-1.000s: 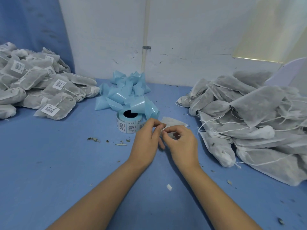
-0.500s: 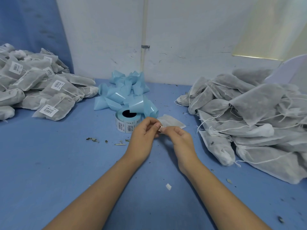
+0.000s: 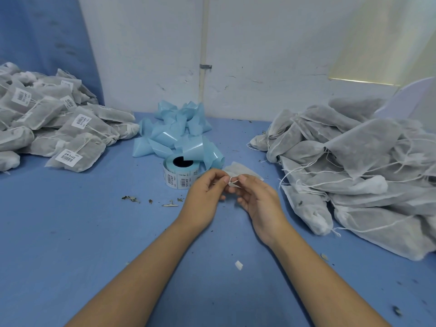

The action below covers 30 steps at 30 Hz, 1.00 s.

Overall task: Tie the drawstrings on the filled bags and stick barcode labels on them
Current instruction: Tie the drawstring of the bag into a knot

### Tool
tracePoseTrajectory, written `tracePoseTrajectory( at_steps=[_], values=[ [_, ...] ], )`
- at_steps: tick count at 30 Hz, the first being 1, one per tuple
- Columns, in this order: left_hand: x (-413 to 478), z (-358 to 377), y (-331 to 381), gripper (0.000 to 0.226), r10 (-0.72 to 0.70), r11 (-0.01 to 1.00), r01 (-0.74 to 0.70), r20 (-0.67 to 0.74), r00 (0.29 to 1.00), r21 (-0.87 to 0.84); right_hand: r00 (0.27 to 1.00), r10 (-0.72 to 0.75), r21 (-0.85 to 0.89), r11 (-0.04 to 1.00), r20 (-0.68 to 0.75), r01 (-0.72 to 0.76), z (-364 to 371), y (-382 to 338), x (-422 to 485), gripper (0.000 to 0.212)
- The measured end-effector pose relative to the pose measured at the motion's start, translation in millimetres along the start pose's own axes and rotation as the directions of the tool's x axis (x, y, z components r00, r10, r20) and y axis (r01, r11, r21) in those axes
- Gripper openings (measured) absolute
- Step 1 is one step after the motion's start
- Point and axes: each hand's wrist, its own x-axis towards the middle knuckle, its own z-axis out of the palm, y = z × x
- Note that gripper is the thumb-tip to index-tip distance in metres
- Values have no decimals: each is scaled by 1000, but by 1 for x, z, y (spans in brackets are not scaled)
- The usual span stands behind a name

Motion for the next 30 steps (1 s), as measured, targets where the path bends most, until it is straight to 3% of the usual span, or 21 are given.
tracePoseTrajectory(
  at_steps=[15,26,30],
  values=[
    [1,3,-1,15,-84,996,84,-29,996,7,993,52,289,957,-102,-21,-6,-2,4,3],
    [-1,4,2,15,-95,994,96,-30,995,55,994,73,353,935,-88,-37,-8,-2,5,7],
    [-3,1,4,9,-8,972,21,-56,998,233,993,83,353,934,-80,-49,-9,-3,5,8]
  ],
)
